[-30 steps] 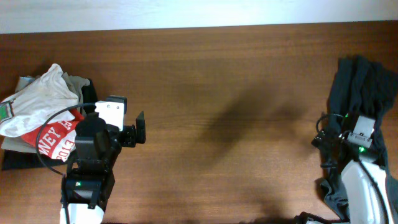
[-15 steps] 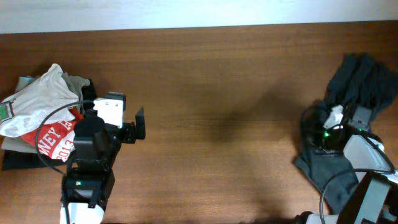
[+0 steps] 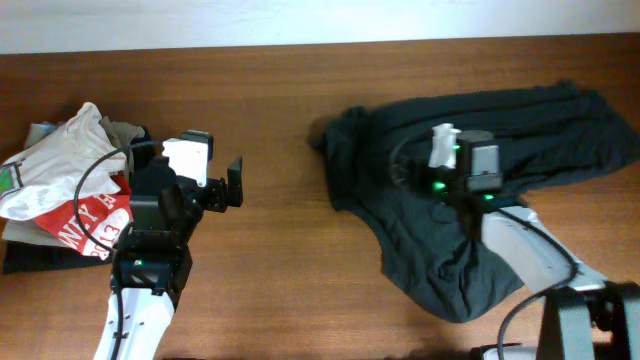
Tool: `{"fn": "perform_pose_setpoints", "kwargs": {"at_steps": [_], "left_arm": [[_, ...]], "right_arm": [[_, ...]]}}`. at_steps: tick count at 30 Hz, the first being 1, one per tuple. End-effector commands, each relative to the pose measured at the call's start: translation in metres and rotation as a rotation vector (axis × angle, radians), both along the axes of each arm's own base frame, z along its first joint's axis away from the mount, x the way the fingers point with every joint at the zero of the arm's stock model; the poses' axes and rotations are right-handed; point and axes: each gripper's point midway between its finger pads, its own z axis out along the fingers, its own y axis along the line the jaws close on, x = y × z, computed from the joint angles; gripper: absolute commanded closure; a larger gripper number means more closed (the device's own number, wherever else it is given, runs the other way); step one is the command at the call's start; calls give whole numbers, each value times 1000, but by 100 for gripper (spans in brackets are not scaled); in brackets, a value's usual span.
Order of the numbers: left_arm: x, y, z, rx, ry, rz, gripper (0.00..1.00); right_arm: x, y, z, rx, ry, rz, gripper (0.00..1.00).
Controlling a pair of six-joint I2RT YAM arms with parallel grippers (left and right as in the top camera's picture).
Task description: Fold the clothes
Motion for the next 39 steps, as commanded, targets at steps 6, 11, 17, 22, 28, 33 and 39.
{"fn": "perform_pose_setpoints", "kwargs": {"at_steps": [6, 11, 17, 22, 28, 33, 39], "left_arm": [[10, -59, -52, -69, 169, -183, 1], [56, -128, -100, -23, 380, -301, 1], [78, -219, -158, 15, 416, -455, 1], [86, -250, -180, 23, 338, -470, 100], [227, -85, -67, 74, 111, 38, 100], [201, -17, -83, 59, 406, 82, 1], [39, -72, -140, -19, 1110, -96, 1]], "right_arm": [[-50, -119, 35, -28, 98, -354, 1], [-81, -145, 17, -19, 234, -457, 1], [-89, -148, 12, -30, 273, -477, 1], [-94, -148, 9, -34, 295, -481, 1], [-95, -160, 8, -95, 296, -523, 1], [-95, -161, 8, -95, 293, -524, 1], [-96, -163, 7, -110, 299, -533, 1]]}}
